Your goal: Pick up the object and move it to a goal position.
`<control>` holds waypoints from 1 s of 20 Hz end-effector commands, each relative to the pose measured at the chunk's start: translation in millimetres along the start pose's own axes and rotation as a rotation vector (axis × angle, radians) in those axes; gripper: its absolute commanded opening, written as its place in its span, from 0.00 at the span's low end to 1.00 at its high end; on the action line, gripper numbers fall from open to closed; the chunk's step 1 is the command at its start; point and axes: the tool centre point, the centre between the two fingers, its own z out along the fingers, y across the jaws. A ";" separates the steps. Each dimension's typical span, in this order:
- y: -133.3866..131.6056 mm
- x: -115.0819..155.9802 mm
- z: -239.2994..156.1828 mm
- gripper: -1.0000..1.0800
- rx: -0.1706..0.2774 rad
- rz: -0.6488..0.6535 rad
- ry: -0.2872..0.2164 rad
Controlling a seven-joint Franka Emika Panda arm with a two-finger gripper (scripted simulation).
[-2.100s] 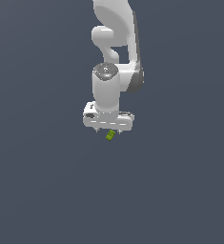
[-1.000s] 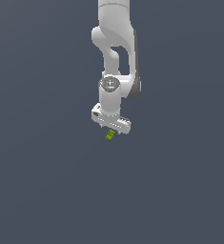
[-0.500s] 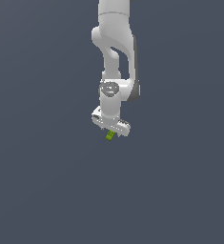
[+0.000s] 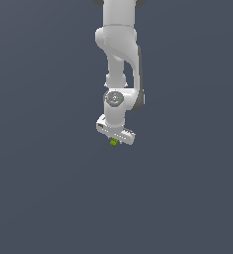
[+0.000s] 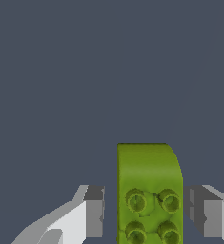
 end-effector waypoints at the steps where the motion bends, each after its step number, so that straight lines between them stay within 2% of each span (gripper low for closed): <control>1: -0.2 0.4 0.6 0.00 0.001 0.000 0.001; 13: 1.5 1.6 -2.2 0.00 0.001 0.000 0.001; 20: 20.5 15.6 -28.2 0.00 0.001 0.000 0.001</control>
